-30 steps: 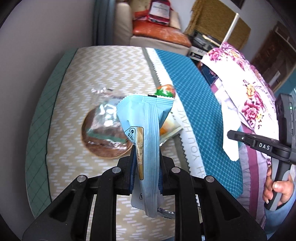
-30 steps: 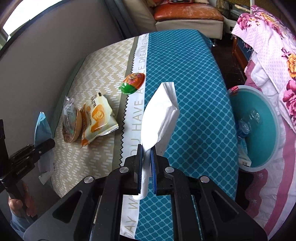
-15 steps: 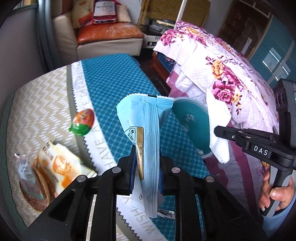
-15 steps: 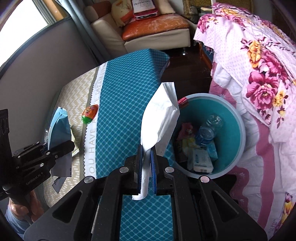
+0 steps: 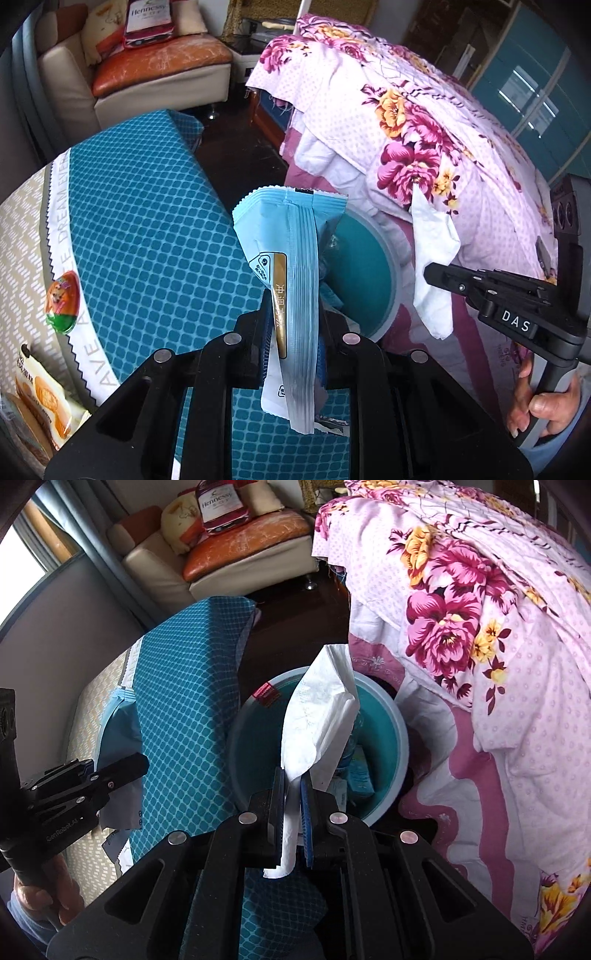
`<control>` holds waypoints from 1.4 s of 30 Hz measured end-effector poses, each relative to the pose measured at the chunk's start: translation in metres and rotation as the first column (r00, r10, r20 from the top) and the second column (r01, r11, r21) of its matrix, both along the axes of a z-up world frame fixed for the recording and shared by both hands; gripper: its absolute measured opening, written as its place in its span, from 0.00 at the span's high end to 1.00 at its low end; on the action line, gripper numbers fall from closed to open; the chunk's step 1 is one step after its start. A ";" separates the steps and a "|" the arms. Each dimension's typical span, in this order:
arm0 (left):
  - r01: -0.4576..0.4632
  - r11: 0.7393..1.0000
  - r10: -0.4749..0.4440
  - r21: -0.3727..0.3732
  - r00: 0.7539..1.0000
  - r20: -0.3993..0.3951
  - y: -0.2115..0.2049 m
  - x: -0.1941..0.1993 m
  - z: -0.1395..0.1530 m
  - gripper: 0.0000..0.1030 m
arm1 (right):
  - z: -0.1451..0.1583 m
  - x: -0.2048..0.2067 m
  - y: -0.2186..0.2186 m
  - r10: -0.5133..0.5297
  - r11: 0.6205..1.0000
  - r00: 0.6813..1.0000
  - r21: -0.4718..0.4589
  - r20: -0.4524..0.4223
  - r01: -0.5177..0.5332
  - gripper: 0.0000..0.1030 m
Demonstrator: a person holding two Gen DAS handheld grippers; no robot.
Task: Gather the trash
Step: 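Carry the blue wrapper and tissue over the teal bin and open both tools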
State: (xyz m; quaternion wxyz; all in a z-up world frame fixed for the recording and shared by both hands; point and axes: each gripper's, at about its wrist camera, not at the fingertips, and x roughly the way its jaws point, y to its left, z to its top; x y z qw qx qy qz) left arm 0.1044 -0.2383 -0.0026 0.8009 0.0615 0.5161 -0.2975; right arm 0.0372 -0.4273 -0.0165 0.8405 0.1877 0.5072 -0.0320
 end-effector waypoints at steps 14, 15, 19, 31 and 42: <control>0.042 0.999 -0.042 0.008 0.997 -0.063 -0.051 0.022 -0.033 0.81 | -0.025 0.008 -0.029 -0.038 0.999 0.998 0.022 -0.052 0.040 0.92; 0.045 0.999 -0.044 0.010 0.997 -0.067 -0.053 0.023 -0.035 0.81 | -0.027 0.008 -0.030 -0.041 0.999 0.998 0.023 -0.057 0.042 0.92; 0.047 0.999 -0.046 0.014 0.996 -0.079 -0.058 0.028 -0.043 0.78 | -0.031 0.010 -0.034 -0.051 0.998 0.997 0.024 -0.065 0.052 0.92; 0.011 0.999 -0.011 0.033 1.000 -0.024 -0.044 0.031 -0.036 0.18 | -0.034 0.021 -0.037 -0.056 0.998 0.996 0.020 -0.075 0.058 0.92; -0.034 0.997 0.035 0.071 0.999 -0.014 -0.006 0.024 -0.039 0.11 | -0.040 0.035 -0.021 -0.031 0.999 0.995 0.020 -0.097 0.033 0.92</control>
